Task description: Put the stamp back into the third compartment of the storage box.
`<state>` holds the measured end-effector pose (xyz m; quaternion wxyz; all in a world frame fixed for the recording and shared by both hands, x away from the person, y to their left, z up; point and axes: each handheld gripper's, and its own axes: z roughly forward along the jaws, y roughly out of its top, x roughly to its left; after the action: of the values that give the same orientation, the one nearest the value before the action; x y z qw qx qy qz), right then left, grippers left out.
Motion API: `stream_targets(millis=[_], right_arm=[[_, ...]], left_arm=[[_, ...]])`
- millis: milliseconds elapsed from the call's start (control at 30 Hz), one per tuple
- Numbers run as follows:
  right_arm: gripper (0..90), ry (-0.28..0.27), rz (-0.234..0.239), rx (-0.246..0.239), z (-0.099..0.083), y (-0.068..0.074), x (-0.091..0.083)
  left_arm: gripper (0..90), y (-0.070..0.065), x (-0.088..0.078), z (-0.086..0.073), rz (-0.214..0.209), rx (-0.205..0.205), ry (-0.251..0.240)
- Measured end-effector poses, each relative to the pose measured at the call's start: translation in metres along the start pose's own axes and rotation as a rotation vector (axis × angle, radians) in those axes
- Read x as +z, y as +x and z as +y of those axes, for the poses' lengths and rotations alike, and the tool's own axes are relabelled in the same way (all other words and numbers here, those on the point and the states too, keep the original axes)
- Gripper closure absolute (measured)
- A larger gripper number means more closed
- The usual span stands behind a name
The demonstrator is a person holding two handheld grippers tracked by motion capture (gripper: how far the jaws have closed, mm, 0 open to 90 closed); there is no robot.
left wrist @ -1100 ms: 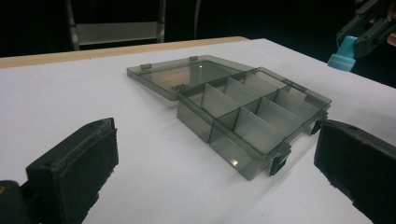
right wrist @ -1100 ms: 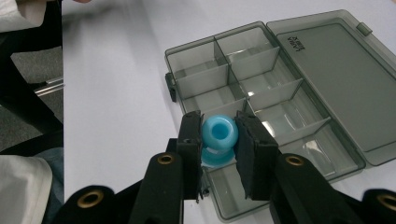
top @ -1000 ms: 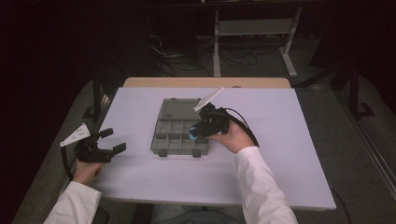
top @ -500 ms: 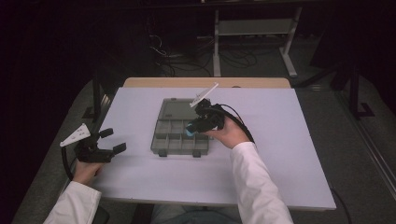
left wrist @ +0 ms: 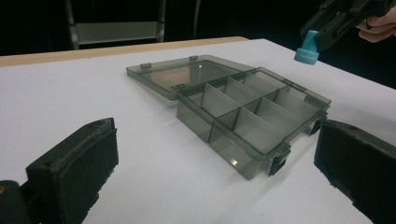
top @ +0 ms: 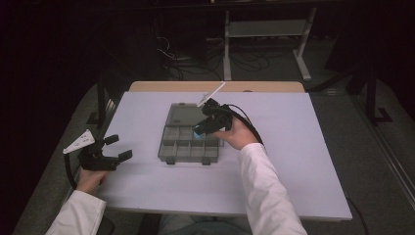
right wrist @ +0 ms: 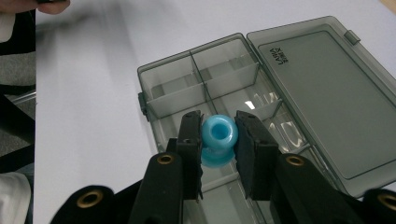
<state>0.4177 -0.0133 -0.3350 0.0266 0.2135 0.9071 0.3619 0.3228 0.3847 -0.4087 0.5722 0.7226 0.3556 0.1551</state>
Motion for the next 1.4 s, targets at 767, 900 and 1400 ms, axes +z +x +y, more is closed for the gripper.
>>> stream_targets(millis=[767, 900, 1400], right_arm=[[71.1, -0.003, 0.001, 0.034, 0.008, -0.022, 0.022], [71.1, 0.004, 0.002, 0.046, 0.006, -0.027, 0.026], [71.1, 0.033, 0.002, 0.064, 0.002, -0.034, 0.047]], left_arm=[[0.0, 0.001, 0.0, 0.0, -0.003, 0.004, 0.001], [0.0, 0.0, 0.0, 0.0, -0.002, -0.002, 0.001], [0.0, 0.0, 0.001, 0.0, -0.002, -0.001, 0.0]])
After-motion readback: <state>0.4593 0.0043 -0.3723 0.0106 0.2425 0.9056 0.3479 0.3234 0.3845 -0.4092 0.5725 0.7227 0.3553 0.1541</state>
